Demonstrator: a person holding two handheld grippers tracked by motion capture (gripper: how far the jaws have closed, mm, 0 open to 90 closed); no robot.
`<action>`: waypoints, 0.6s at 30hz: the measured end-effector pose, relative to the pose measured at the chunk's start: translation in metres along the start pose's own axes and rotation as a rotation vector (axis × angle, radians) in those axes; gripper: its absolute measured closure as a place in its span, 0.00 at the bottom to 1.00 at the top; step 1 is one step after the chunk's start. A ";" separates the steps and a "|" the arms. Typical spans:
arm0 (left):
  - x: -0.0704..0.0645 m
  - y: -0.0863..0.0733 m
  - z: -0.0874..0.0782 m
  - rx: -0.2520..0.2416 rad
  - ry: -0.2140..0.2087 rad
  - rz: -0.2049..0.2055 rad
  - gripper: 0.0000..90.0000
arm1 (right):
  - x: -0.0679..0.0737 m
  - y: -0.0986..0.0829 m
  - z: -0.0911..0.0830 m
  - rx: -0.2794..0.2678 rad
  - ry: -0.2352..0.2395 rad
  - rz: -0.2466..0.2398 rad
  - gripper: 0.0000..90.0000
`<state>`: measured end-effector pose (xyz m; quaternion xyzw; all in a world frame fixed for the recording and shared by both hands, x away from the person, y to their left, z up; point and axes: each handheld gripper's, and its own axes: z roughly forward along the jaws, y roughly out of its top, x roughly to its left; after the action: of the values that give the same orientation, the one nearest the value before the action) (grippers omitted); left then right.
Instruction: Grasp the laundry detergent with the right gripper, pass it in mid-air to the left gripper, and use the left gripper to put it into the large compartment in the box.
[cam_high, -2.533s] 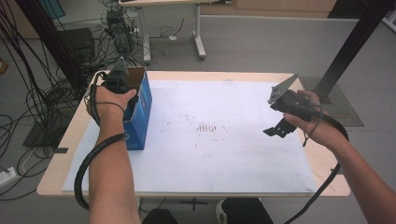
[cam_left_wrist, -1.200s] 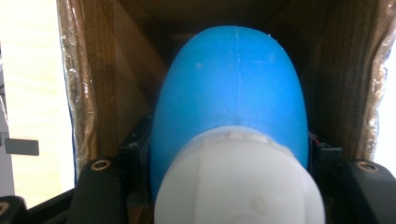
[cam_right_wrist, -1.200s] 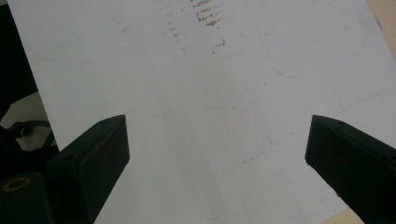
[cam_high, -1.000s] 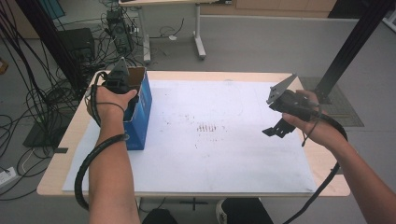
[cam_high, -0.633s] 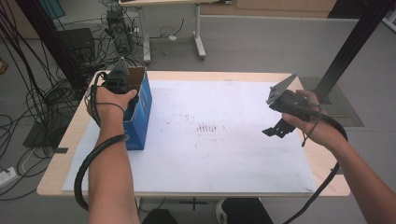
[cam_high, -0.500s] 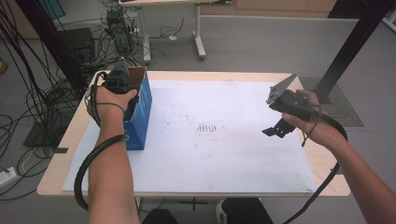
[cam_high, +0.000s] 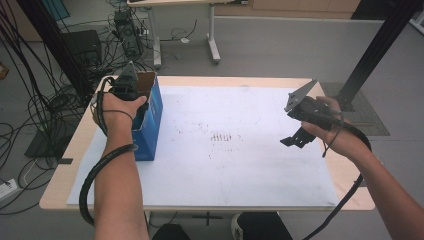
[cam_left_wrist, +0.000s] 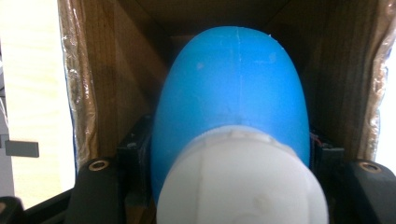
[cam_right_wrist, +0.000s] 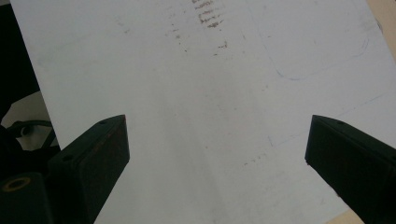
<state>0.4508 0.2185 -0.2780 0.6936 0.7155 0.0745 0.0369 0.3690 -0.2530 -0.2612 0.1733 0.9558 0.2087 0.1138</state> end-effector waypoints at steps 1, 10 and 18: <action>0.000 0.000 0.000 0.001 0.001 0.001 0.39 | 0.000 0.000 0.000 -0.001 -0.001 0.001 0.07; 0.000 0.001 -0.002 0.004 0.005 0.006 0.38 | 0.000 0.000 0.000 0.000 0.000 0.000 0.07; 0.001 0.000 -0.005 0.006 0.000 0.011 0.37 | 0.001 0.002 0.001 0.000 0.002 -0.006 0.07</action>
<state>0.4503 0.2194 -0.2725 0.6977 0.7118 0.0728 0.0344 0.3691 -0.2504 -0.2612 0.1702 0.9563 0.2087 0.1137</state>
